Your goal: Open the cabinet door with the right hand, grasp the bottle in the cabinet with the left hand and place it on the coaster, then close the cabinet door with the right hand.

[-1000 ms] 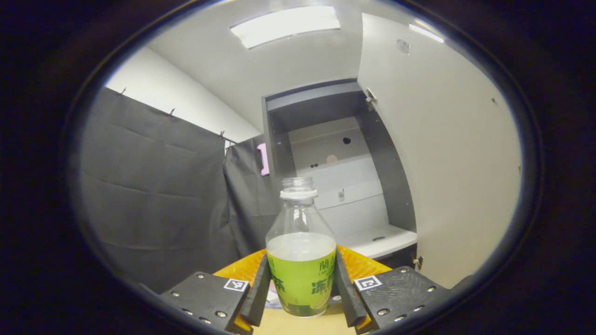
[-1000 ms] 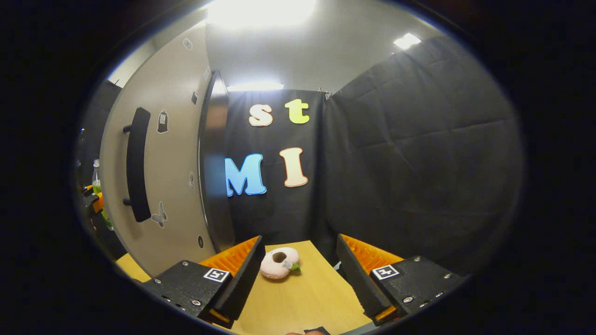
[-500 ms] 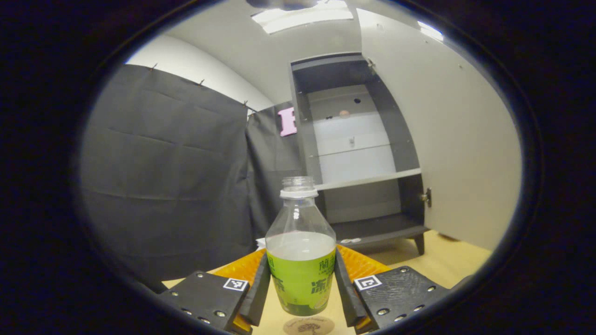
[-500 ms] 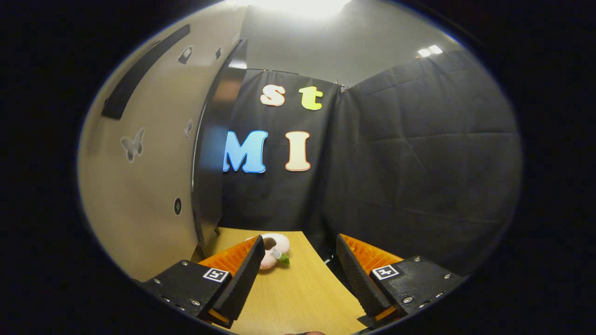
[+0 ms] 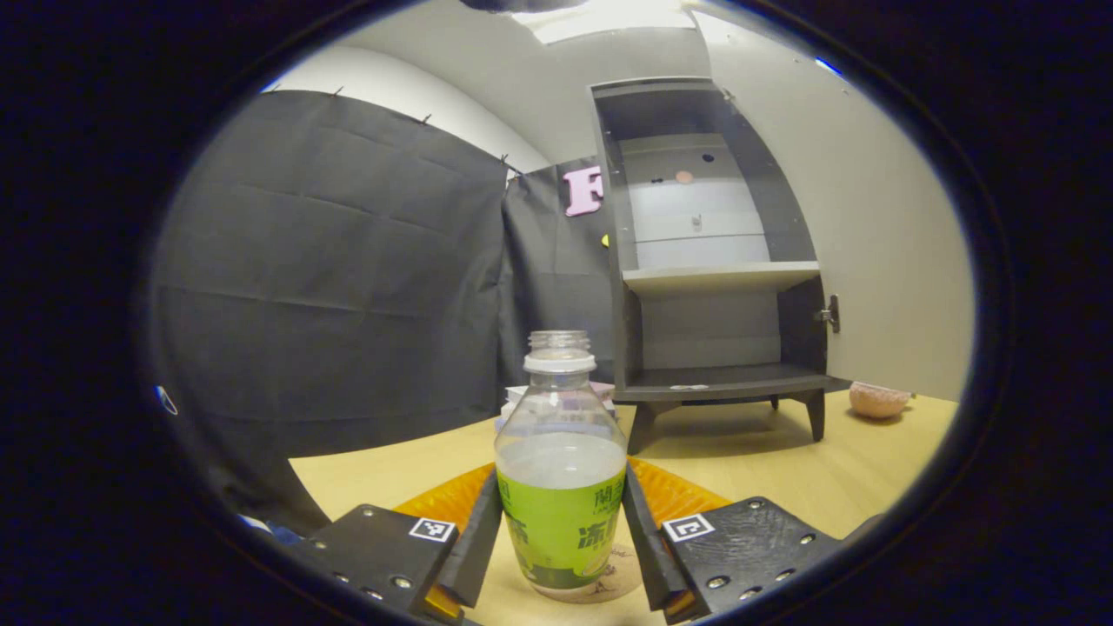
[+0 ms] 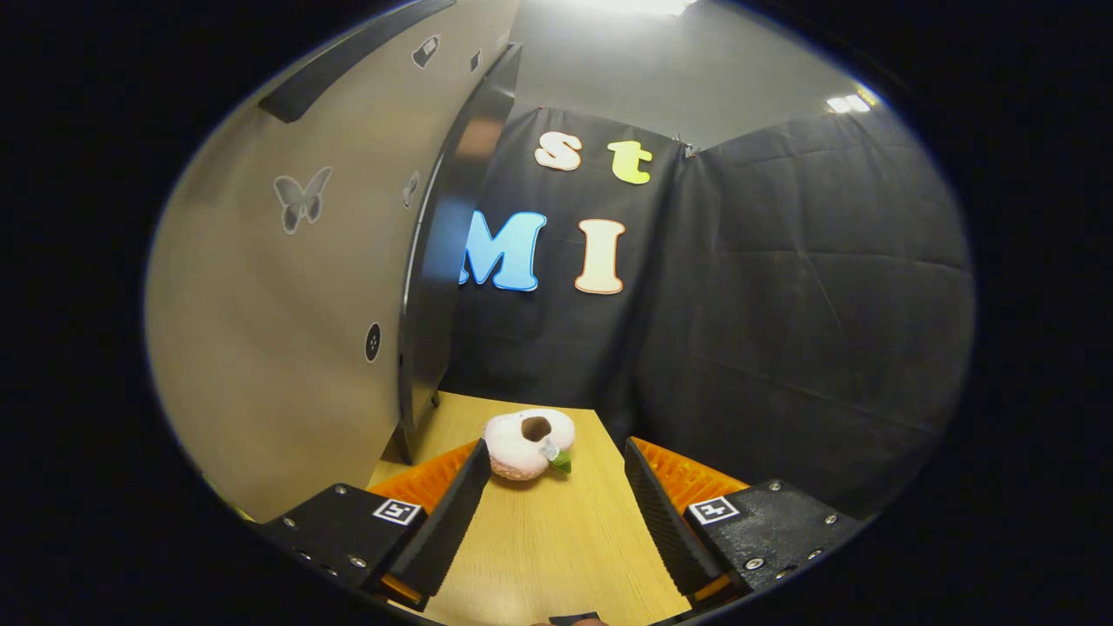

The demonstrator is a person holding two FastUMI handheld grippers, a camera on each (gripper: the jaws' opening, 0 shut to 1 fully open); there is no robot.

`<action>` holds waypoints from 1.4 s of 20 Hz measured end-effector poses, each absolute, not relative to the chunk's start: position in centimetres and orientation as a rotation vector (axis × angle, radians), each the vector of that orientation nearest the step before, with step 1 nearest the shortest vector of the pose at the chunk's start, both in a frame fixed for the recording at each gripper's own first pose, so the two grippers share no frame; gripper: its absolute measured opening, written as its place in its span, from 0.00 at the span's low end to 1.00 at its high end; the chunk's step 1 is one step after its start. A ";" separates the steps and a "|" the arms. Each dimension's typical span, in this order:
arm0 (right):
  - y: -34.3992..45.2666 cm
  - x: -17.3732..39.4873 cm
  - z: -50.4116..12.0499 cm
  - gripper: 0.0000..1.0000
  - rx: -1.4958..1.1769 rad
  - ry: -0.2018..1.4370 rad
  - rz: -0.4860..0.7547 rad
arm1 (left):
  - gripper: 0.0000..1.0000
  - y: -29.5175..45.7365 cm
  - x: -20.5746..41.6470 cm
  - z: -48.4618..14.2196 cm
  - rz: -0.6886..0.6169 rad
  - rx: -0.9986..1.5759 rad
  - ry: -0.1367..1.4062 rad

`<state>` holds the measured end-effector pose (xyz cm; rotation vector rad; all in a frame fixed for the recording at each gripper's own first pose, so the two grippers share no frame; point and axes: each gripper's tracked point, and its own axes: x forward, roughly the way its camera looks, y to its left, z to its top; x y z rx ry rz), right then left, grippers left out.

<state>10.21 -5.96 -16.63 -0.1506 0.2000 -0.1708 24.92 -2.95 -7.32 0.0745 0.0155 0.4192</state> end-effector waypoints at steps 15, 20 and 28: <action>-1.7 8.3 -17.9 0.96 -0.072 0.250 -0.052 | 0.89 -5.9 22.7 7.2 0.297 0.137 -0.035; -1.3 7.8 -14.9 0.96 -0.102 0.237 -0.016 | 0.93 -7.0 23.5 15.5 0.261 0.172 -0.074; -2.4 6.3 -5.5 0.95 0.118 0.145 0.024 | 0.93 -13.9 27.5 27.1 0.057 0.190 -0.064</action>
